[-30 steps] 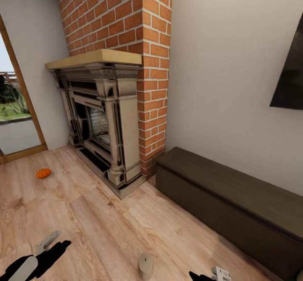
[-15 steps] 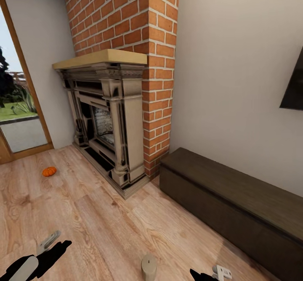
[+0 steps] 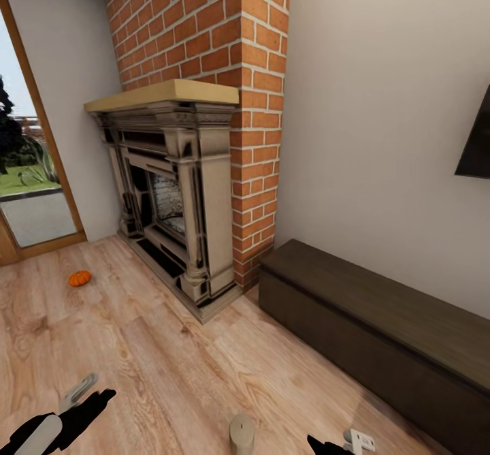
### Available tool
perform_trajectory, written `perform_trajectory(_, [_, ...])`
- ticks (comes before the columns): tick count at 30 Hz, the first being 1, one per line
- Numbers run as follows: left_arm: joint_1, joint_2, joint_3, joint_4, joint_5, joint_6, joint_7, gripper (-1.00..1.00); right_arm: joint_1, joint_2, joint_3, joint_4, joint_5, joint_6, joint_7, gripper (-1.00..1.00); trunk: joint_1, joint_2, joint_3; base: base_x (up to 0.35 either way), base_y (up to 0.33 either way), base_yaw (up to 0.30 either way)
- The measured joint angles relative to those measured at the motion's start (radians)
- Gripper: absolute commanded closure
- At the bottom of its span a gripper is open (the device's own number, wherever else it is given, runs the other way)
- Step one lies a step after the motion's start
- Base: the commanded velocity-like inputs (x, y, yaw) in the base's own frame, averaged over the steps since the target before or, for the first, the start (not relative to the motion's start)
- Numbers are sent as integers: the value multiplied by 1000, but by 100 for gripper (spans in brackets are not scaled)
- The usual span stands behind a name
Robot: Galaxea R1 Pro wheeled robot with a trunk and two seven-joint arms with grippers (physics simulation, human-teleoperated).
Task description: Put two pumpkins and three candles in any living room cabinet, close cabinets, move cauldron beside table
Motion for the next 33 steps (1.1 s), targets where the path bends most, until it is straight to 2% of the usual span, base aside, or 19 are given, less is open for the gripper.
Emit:
perform_trajectory(9, [0, -1, 1, 0, 1, 0, 0, -100, 0, 2, 0, 2, 2, 4, -6, -100, 0, 0, 0, 137, 217, 0])
perform_trajectory(13, [0, -5, -9, 0, 1, 0, 0, -100, 0, 3, 1, 5, 2, 16, -35, -100, 0, 0, 0, 12, 75, 0])
perform_trajectory(15, [0, -9, -23, -1, 0, -1, 0, -100, 0, 3, 2, 5, 1, 39, -58, -100, 0, 0, 0, 3, 16, 0])
perform_trajectory(17, [0, -15, -33, -1, 0, -2, 0, -100, 0, 7, 2, 1, 2, 99, -88, -100, 0, 0, 0, 1, 22, 0])
perform_trajectory(21, [0, -30, -39, -2, -1, -1, 1, -100, 0, 29, 0, -1, 3, 147, -129, -100, 0, 0, 0, 0, 142, 0])
perform_trajectory(25, [0, -35, -41, -1, 0, -2, 1, -100, 0, 40, 0, -1, 3, 152, -142, -100, 0, 0, 0, 0, 51, 0])
perform_trajectory(33, [0, -36, -41, -2, 0, -2, 0, -100, 0, 40, 0, -2, 3, 146, -141, -100, 0, 0, 0, 0, 95, 0])
